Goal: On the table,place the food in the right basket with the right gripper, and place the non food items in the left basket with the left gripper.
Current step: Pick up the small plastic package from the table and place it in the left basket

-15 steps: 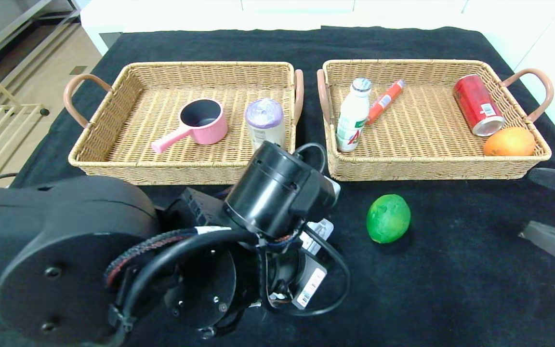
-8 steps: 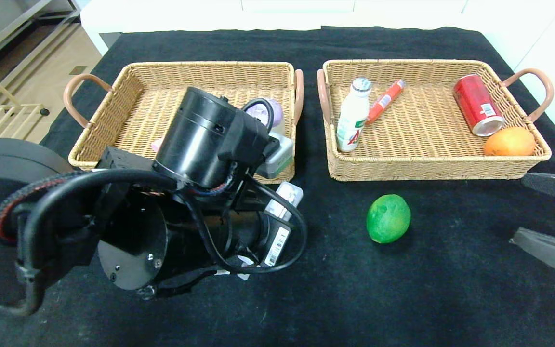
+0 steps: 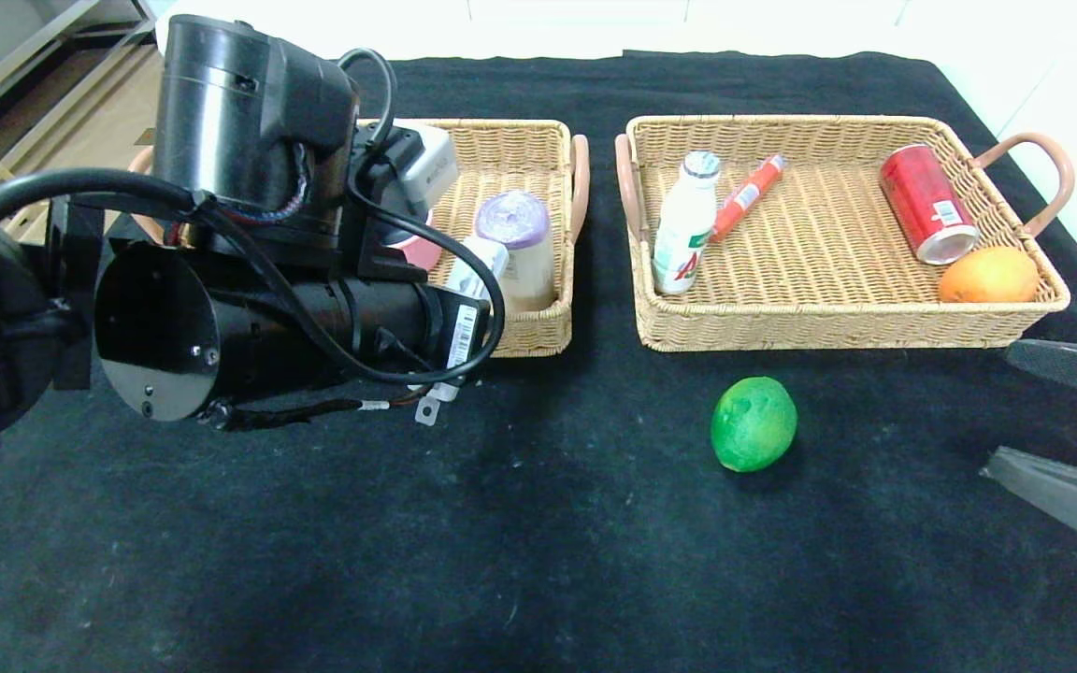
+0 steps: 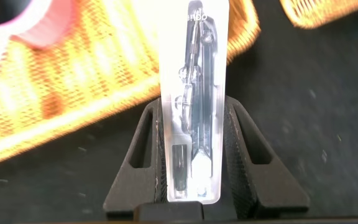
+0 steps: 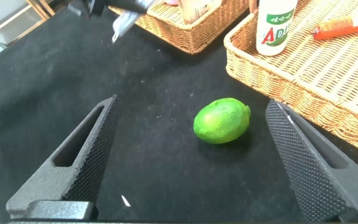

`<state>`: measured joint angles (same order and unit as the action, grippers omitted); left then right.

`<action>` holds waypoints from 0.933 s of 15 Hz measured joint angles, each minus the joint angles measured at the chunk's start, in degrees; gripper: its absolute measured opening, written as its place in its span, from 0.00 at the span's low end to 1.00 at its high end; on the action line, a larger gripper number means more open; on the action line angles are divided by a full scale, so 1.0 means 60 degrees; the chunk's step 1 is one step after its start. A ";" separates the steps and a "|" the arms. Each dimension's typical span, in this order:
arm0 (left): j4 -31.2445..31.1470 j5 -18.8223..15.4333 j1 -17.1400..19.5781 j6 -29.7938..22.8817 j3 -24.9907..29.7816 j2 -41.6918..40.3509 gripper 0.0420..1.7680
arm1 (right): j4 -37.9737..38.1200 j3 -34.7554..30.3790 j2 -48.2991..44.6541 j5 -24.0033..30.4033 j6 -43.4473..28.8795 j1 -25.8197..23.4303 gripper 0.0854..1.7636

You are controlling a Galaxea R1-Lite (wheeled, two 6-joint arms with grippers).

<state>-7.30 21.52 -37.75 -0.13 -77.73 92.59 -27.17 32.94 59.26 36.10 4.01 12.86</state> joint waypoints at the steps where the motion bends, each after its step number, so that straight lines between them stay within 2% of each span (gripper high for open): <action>1: 0.0004 -0.0012 0.0193 0.0022 -0.0128 -0.0004 0.33 | -0.0008 -0.0002 0.0000 -0.0004 0.0000 0.0010 0.97; 8: 0.0061 -0.0049 0.1420 0.0297 -0.1709 0.0634 0.33 | -0.0010 -0.0002 0.0000 0.0000 -0.0004 0.0020 0.97; 14: 0.0197 -0.0026 0.1575 0.0479 -0.3125 0.1717 0.33 | -0.0033 0.0008 0.0000 -0.0004 -0.0018 0.0065 0.97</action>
<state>-6.12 21.36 -28.31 2.74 -96.48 102.89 -27.37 32.99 59.26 36.07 3.90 13.25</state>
